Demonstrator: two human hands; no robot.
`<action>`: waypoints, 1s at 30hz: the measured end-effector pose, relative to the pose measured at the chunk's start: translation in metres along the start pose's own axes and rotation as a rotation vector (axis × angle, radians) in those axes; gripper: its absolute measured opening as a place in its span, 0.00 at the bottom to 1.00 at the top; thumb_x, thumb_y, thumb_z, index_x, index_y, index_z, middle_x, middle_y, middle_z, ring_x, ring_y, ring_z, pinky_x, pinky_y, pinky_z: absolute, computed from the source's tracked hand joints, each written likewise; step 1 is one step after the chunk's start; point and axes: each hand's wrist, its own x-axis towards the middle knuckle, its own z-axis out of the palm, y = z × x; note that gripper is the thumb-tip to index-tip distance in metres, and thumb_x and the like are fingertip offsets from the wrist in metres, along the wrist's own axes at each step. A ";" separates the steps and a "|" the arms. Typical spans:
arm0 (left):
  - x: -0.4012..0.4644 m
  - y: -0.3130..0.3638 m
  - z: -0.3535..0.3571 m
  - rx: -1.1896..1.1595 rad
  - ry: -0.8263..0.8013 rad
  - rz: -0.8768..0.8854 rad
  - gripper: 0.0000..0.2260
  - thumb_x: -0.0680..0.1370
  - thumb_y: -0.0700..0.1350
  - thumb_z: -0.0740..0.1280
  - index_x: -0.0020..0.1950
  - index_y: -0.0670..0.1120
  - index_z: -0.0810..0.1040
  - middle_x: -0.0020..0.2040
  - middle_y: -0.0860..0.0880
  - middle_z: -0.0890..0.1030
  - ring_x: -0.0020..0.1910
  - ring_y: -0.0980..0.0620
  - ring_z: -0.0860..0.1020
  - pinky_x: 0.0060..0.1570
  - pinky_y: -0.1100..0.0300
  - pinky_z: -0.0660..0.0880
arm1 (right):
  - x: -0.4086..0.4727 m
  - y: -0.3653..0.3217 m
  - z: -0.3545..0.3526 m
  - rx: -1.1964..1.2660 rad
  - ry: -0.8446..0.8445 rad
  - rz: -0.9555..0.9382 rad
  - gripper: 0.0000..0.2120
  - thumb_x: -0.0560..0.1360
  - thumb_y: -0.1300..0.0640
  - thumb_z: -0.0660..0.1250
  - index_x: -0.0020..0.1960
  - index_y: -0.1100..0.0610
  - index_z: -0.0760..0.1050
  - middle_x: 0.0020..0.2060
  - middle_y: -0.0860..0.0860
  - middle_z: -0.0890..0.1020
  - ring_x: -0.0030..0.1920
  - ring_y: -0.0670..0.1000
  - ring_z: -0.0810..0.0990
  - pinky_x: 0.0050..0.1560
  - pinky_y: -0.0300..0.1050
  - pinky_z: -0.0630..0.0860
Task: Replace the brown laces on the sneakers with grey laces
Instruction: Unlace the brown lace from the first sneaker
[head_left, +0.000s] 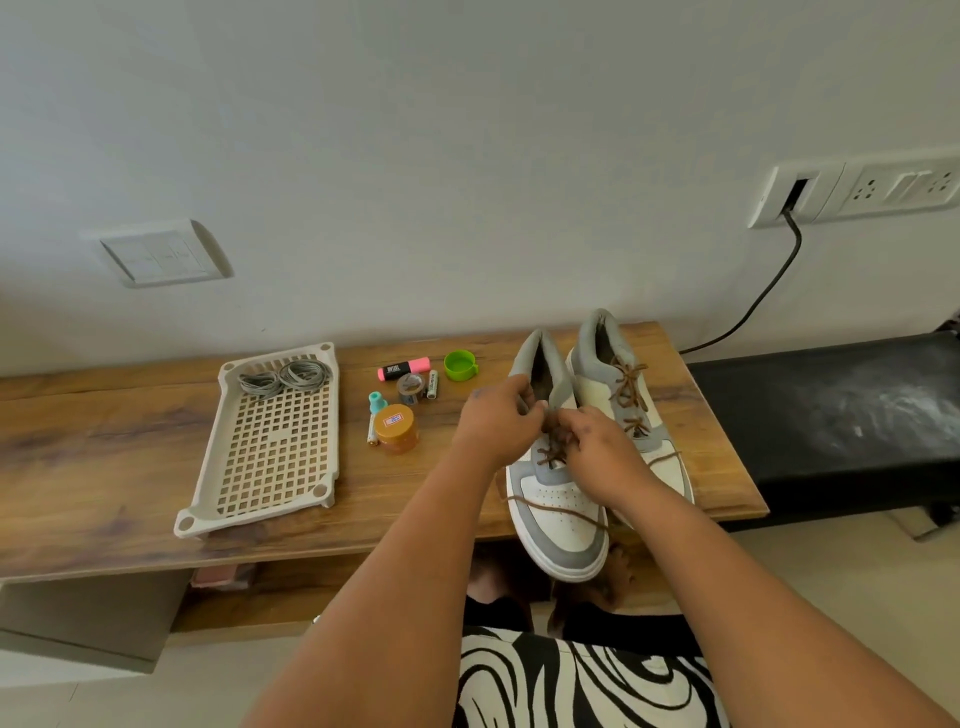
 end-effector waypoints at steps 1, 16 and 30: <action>0.000 -0.003 0.000 -0.040 0.001 -0.017 0.06 0.79 0.48 0.66 0.50 0.46 0.76 0.35 0.55 0.75 0.35 0.55 0.73 0.34 0.61 0.68 | 0.001 0.000 0.000 -0.036 -0.036 -0.001 0.21 0.78 0.68 0.55 0.66 0.54 0.74 0.55 0.54 0.72 0.54 0.54 0.74 0.52 0.43 0.70; 0.000 -0.007 -0.003 -0.229 -0.029 -0.116 0.04 0.77 0.45 0.71 0.45 0.53 0.78 0.41 0.47 0.83 0.45 0.47 0.82 0.51 0.47 0.80 | 0.004 0.003 -0.006 0.517 -0.050 0.260 0.12 0.76 0.65 0.60 0.41 0.52 0.78 0.39 0.51 0.79 0.42 0.52 0.77 0.47 0.50 0.73; 0.000 -0.009 -0.005 -0.172 -0.052 -0.079 0.03 0.77 0.48 0.70 0.48 0.55 0.77 0.39 0.51 0.80 0.44 0.49 0.80 0.48 0.51 0.78 | 0.003 0.001 0.000 0.087 0.055 0.000 0.09 0.72 0.51 0.75 0.47 0.56 0.80 0.43 0.48 0.77 0.42 0.47 0.76 0.44 0.41 0.71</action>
